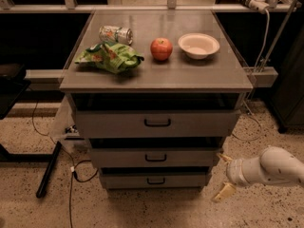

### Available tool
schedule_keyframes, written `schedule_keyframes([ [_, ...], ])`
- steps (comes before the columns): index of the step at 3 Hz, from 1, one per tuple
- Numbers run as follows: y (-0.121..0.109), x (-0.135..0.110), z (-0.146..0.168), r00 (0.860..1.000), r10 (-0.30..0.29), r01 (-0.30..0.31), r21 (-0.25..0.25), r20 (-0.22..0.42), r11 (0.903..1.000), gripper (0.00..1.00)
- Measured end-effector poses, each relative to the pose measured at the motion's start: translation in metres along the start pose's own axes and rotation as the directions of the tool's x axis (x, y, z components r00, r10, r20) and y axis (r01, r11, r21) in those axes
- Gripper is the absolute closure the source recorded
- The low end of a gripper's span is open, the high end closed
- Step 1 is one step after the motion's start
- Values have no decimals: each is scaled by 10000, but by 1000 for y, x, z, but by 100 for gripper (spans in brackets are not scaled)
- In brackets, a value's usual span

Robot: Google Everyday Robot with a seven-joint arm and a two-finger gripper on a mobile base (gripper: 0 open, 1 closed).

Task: Open bottom drawer

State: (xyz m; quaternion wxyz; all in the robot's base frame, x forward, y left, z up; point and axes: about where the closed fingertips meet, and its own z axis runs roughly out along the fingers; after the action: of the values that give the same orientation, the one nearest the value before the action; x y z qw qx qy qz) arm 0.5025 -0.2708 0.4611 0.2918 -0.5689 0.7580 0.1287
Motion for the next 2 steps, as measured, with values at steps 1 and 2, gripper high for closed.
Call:
schedule_keyframes([
  [1,2,3,6,10000,63,-63,-9,26,10000,0],
  [2,10,-7,0,9992,-396,396,0,70,9992,0],
])
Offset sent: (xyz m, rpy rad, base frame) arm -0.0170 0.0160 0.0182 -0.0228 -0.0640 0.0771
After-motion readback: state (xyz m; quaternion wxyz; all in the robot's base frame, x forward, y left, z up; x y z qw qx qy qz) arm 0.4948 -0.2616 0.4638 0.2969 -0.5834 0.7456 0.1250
